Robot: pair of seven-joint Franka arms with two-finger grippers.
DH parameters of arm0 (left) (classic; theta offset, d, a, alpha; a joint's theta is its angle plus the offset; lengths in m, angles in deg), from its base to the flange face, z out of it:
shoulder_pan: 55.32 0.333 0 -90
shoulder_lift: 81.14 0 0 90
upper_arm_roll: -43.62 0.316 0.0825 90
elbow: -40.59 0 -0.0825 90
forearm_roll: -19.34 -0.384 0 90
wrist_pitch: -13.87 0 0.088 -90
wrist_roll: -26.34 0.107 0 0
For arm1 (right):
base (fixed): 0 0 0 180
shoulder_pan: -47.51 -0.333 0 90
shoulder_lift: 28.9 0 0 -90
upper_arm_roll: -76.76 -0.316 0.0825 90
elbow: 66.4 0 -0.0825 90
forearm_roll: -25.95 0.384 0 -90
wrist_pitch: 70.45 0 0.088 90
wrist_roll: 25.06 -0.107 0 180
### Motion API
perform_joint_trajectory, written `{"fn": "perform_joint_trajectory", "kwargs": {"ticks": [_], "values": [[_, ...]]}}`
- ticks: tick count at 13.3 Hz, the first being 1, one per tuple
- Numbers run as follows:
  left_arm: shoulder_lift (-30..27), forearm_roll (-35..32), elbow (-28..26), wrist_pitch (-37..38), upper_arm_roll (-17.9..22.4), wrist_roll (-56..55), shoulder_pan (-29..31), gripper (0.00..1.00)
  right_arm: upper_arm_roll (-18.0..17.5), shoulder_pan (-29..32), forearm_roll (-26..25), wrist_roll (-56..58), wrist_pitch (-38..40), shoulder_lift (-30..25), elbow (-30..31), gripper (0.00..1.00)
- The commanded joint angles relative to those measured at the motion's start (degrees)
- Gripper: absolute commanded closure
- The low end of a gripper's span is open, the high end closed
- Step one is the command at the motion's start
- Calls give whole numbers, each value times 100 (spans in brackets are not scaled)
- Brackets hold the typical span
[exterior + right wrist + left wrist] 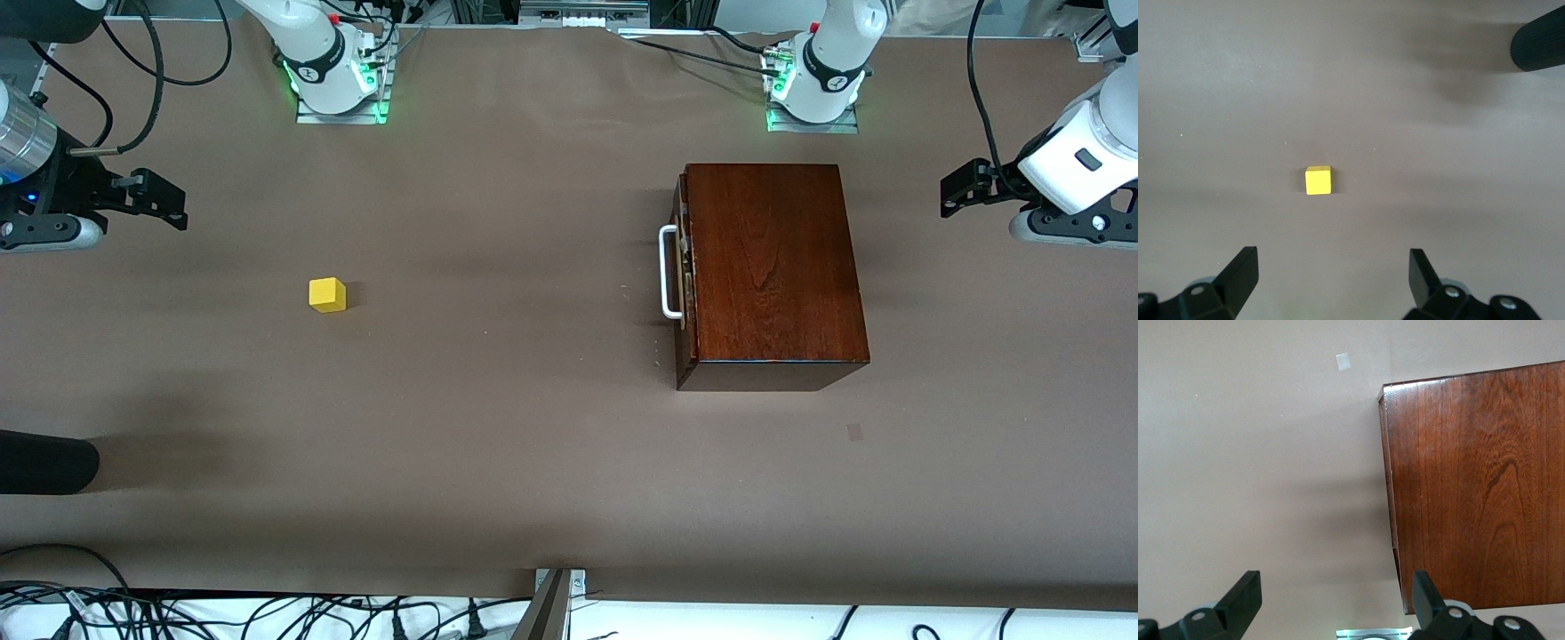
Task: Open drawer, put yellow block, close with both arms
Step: 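Move the left gripper toward the white handle of the wooden box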
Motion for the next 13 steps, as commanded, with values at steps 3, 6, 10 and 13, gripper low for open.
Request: {"fn": "perform_joint_trajectory", "kwargs": {"ticks": [3,6,10,13], "values": [[126,-159,233,151,5,-34,-56,0,-14,38,27,-43,41,61,-135,0],[143,-141,242,160,5,-34,-64,0,-5,38,27,-43,41,61,-135,0],[143,-141,242,265,-162,-105,-73,0,-14,38,36,-43,41,61,-135,0],[135,-71,198,361,-285,-122,-73,0,-14,38,36,-43,41,61,-135,0]]}}
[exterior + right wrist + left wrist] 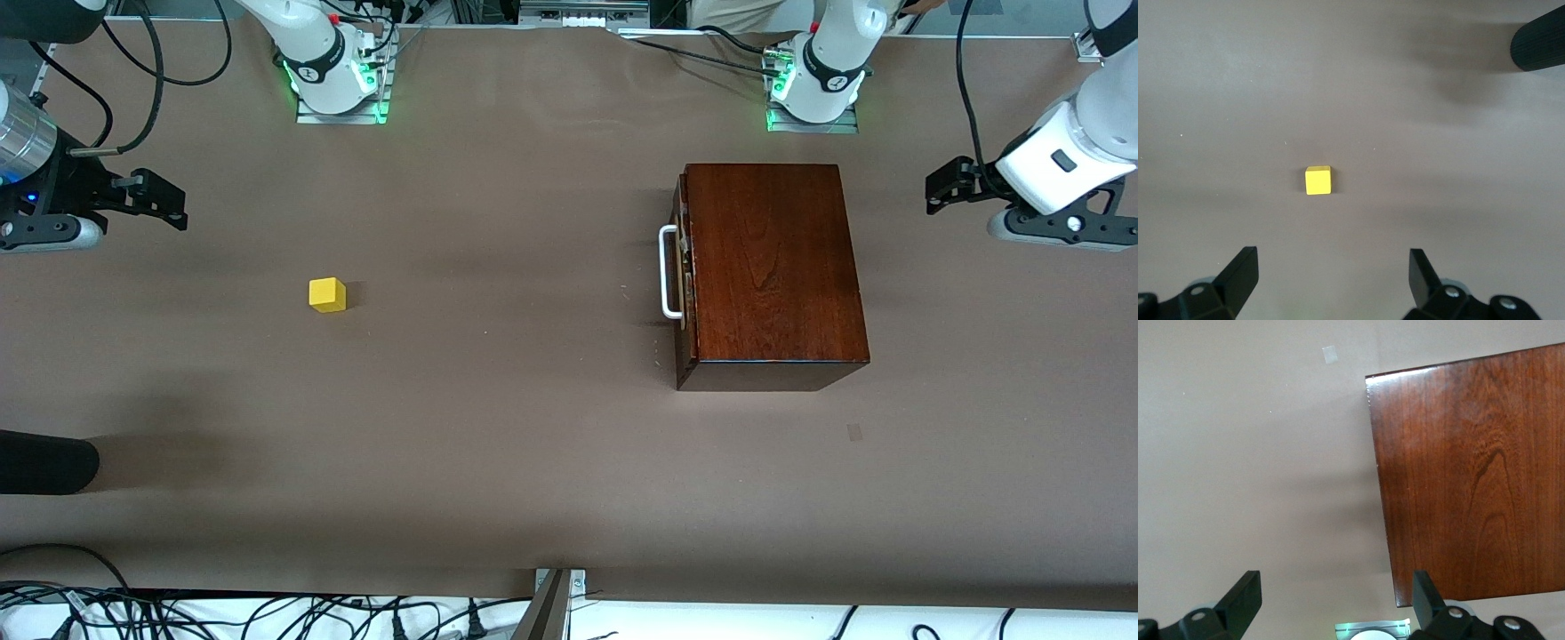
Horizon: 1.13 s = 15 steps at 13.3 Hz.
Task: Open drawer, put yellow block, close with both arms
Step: 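Move the left gripper toward the white handle of the wooden box, then hook the left gripper onto the white drawer handle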
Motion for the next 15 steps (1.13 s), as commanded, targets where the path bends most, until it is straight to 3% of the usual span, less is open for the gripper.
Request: {"fn": "perform_joint_trajectory", "kwargs": {"ticks": [1,4,7,11,15], "values": [[106,-53,158,246,-167,-211,-58,0,-7,38,35,-43,41,59,-135,0],[264,-1,166,264,-781,-1009,-120,0,-7,38,35,-43,41,59,-135,0],[693,516,184,168,-1431,-1468,-129,0,-7,38,70,-43,32,59,-135,0],[1344,545,184,-753,-2337,-2212,-181,0,19,38,114,-43,32,59,-135,0],[1933,422,175,-1834,-2471,-3829,-970,0,19,38,114,-43,41,59,-135,0]]}}
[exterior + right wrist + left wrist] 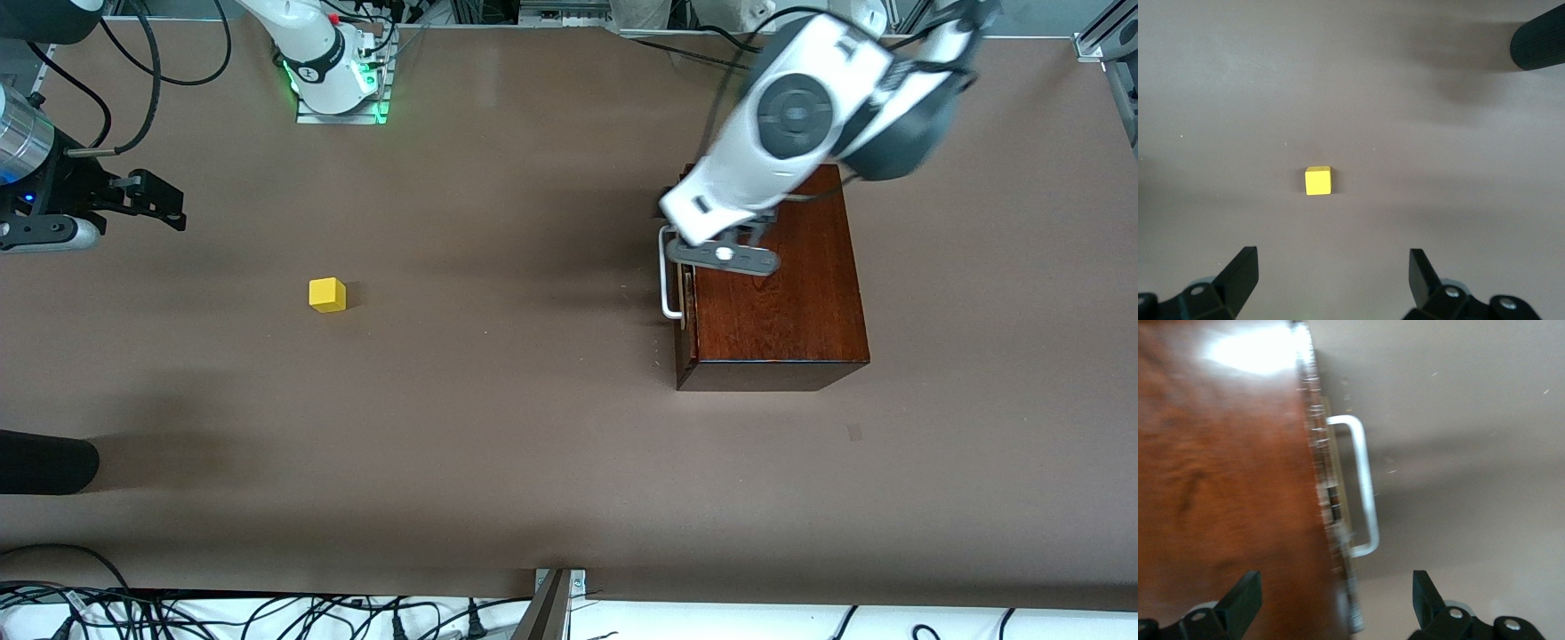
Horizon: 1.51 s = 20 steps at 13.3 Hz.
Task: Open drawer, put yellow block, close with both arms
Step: 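Hook the left gripper onto the white drawer handle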
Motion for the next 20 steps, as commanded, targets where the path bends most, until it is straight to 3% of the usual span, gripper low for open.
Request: {"fn": "perform_joint_trajectory", "kwargs": {"ticks": [1,7,20], "values": [[419,-265,174,-406,10,-888,-500,0,-5,34,94,-42,46,56,-133,0],[938,-1426,105,-442,-8,-1427,-889,0,-5,34,94,-42,37,56,-133,0],[1782,-2421,-1,-943,1,-2349,-1257,0,100,34,323,-42,-191,56,-133,0]]}}
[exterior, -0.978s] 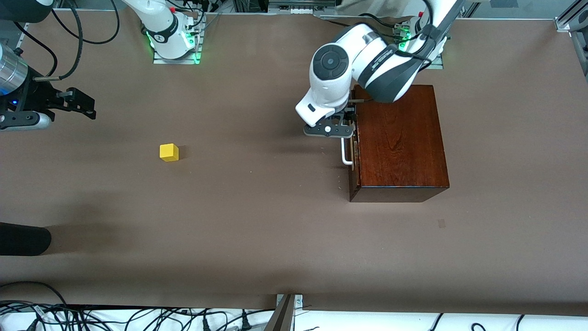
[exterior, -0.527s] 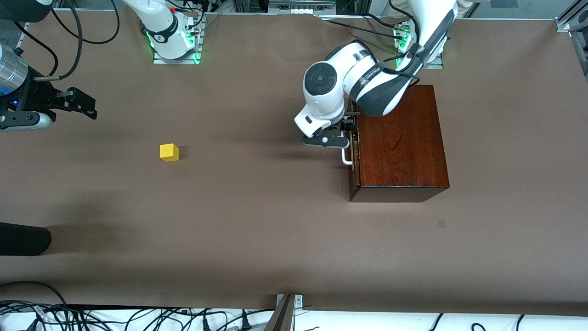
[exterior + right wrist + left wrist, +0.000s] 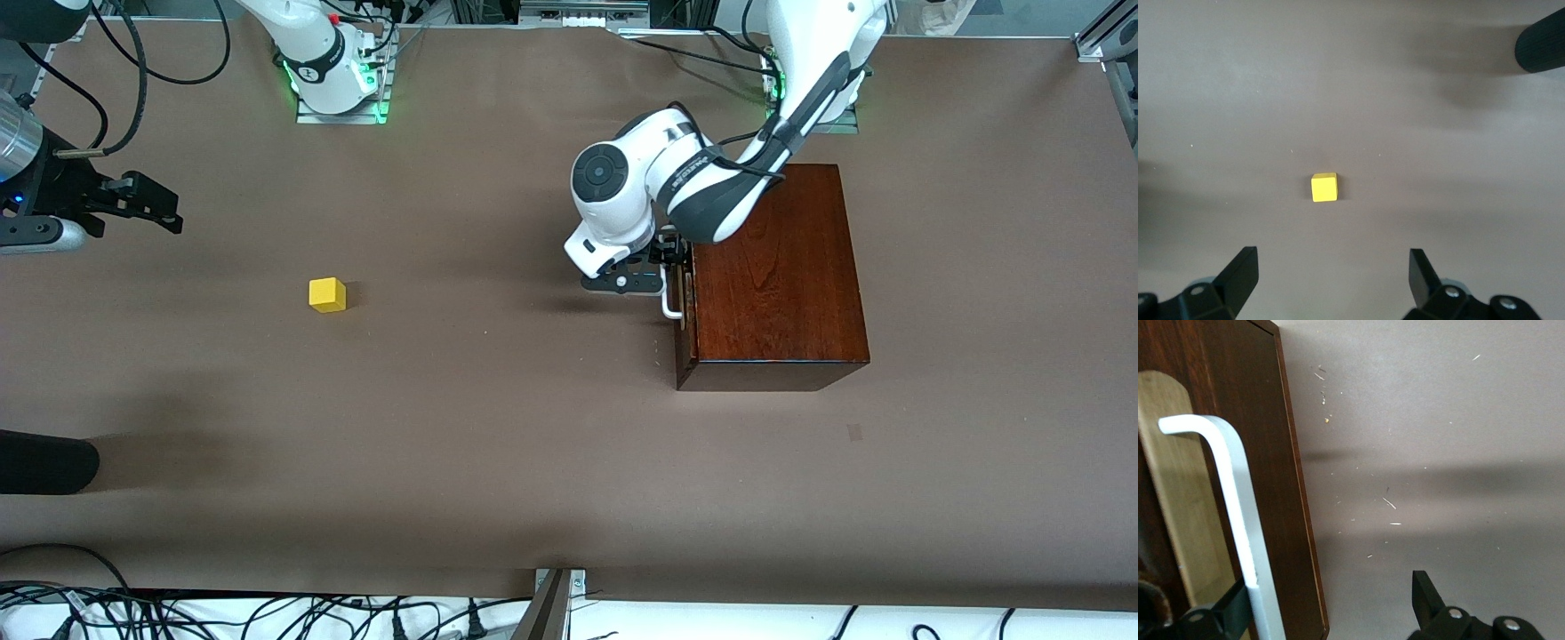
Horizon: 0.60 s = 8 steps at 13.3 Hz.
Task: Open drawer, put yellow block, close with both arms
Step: 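Hook the left gripper onto the white drawer handle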
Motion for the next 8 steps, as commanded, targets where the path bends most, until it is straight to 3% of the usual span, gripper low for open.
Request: {"fn": "perform_joint_trajectory", "kwargs": {"ticks": [1,8], "values": [[102,-166,36,-296,-9,-423,-203,0,-5,33,118,-41,-46,56,-131,0],[374,-69,325,-1421,-17,-1215,-678,0,13,33,118,-32,32,56,-114,0]]}}
